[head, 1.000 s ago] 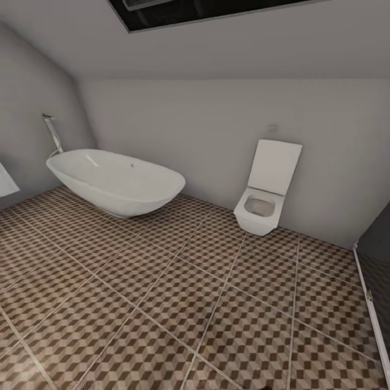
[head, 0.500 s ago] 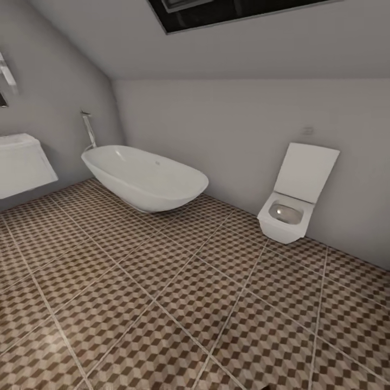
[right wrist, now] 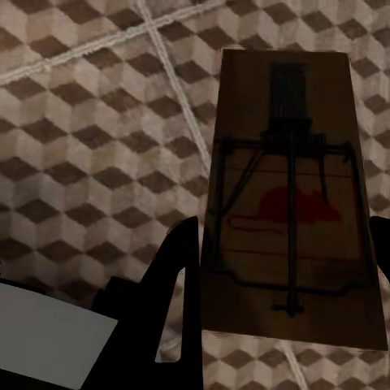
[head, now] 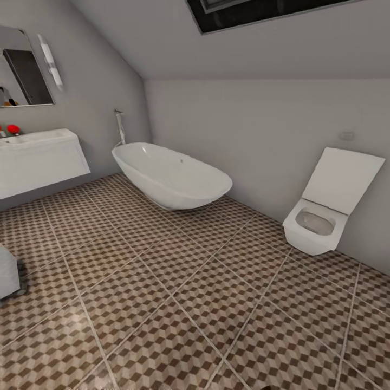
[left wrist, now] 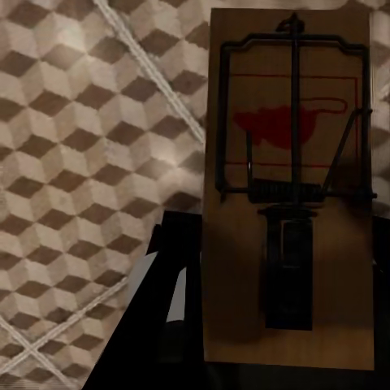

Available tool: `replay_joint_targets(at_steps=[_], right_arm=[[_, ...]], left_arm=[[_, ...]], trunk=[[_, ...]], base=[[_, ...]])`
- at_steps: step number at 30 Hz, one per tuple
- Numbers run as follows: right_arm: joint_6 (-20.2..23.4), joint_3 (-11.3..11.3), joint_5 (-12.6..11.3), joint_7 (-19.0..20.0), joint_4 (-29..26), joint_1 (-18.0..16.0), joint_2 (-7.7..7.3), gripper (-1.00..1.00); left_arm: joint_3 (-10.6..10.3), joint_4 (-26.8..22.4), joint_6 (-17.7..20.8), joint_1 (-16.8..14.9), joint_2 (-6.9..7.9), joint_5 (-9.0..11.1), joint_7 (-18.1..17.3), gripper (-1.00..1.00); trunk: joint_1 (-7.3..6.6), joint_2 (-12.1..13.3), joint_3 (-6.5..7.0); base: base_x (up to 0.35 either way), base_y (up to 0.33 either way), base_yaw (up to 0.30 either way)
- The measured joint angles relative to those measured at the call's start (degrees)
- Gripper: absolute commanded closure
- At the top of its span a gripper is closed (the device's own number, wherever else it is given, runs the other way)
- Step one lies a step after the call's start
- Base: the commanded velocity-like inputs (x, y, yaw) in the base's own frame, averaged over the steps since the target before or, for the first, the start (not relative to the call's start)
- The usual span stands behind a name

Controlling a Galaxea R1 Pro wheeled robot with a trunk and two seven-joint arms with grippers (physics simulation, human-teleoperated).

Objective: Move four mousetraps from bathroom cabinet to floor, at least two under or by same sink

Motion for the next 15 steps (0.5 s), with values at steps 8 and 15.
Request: replay_joint_targets(at_steps=[8,15], right_arm=[[0.00,0.00,0.00,0.07,0.00,0.00,0.00,1.00],[0.00,0.00,0.00,0.04,0.00,0.00,0.00,1.00]], left_arm=[[0.00,0.00,0.00,-0.03,0.04,0.00,0.00,1.00],[0.00,0.00,0.00,-0.02,0.04,0.00,0.00,1.00]], trunk=[[0.00,0.00,0.00],[0.00,0.00,0.00]], base=[[0.000,0.000,0.289],[0.000,0.000,0.289]])
